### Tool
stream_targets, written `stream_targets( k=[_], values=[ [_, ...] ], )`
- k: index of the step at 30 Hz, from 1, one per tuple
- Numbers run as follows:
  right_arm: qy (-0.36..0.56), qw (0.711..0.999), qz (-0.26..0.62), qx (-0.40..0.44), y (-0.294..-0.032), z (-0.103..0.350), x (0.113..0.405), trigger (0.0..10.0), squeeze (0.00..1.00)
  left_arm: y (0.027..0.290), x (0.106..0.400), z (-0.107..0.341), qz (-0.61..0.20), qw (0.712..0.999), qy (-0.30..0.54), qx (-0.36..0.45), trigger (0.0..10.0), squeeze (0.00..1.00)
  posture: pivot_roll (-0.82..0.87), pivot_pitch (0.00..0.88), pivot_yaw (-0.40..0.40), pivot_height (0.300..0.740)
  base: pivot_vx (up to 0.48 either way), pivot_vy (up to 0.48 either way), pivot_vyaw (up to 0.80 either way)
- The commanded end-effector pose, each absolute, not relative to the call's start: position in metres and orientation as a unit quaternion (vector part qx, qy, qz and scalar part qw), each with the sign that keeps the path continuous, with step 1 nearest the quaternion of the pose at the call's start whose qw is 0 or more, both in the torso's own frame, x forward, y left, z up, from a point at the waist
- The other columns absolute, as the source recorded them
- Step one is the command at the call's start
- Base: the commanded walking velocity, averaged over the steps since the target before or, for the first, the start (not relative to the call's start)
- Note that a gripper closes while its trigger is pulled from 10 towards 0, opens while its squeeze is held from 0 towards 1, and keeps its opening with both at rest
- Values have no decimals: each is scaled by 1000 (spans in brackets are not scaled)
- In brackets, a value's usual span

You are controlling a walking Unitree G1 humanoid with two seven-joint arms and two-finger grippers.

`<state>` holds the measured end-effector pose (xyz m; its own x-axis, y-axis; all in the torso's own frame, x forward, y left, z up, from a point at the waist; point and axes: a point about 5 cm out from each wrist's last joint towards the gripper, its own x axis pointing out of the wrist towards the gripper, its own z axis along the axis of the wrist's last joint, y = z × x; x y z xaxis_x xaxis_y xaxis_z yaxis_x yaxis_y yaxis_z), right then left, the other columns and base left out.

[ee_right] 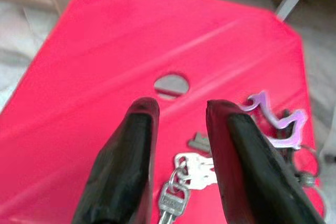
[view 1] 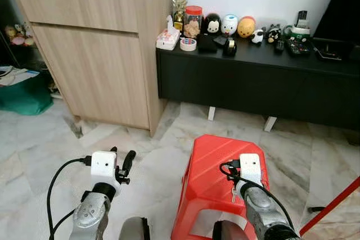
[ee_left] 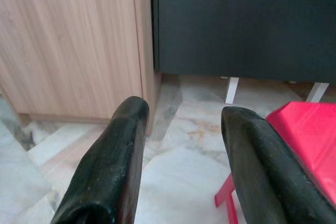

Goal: Hang keys on a hook

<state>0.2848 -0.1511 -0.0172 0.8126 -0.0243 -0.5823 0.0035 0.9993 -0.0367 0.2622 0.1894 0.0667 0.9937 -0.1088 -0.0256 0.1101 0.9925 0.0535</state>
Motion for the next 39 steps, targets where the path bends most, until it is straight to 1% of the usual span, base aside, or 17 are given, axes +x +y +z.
stream_targets(
  k=[1,7,8,9,10,11,13,17,18,19,24,25,26,32,39],
  values=[
    [310,951,-13,-15,-151,-13,291,10000,0,183,267,72,-67,997,6,26,10000,0,110,0,-52,595,0,0,0],
    [310,951,-16,-14,-150,-9,296,10000,0,178,272,80,-69,997,-6,20,10000,0,115,10,-55,595,0,0,0],
    [310,951,-16,-16,-150,-9,296,10000,0,176,273,81,-69,997,-8,17,10000,0,110,32,-60,595,0,0,0],
    [310,951,-17,-17,-151,-9,296,10000,0,175,273,81,-69,997,-9,15,10000,0,110,32,-60,595,0,0,0],
    [310,950,-18,-17,-152,-9,296,10000,0,172,275,83,-70,997,-11,11,10000,0,109,55,-62,595,0,0,0],
    [310,950,-18,-17,-152,-9,296,10000,0,172,275,83,-70,997,-11,11,10000,0,109,55,-62,595,0,0,0],
    [314,949,-24,-15,-155,-11,294,10000,0,171,275,84,-68,998,-13,6,10000,0,106,84,-69,595,0,0,0],
    [323,946,-29,-11,-158,-15,290,10000,0,170,268,84,-63,998,-12,1,10000,0,104,103,-73,595,0,0,0],
    [324,945,-30,-11,-159,-16,289,10000,424,170,266,84,-63,998,-12,0,10000,0,106,112,-75,595,0,0,0],
    [325,945,-30,-11,-160,-16,288,10000,1000,169,265,83,-63,998,-10,0,10000,0,106,115,-76,595,0,0,0],
    [332,942,-36,-10,-164,-19,285,10000,1000,170,256,80,-59,998,0,-1,10000,0,106,140,-81,595,0,0,0],
    [340,940,-31,-11,-164,-21,284,10000,600,171,253,79,-54,999,2,-1,10000,0,103,148,-83,595,0,0,0],
    [342,939,-26,-12,-164,-21,283,10000,0,171,252,79,-52,999,3,-1,10000,0,102,152,-83,595,0,0,0],
    [341,940,11,-12,-159,-21,283,10000,0,168,247,81,-52,999,5,-3,10000,0,105,168,-85,595,0,0,0],
    [347,937,21,-19,-157,-22,282,10000,0,169,246,80,-50,999,9,-3,10000,0,104,172,-86,595,0,0,0]
  ],
)
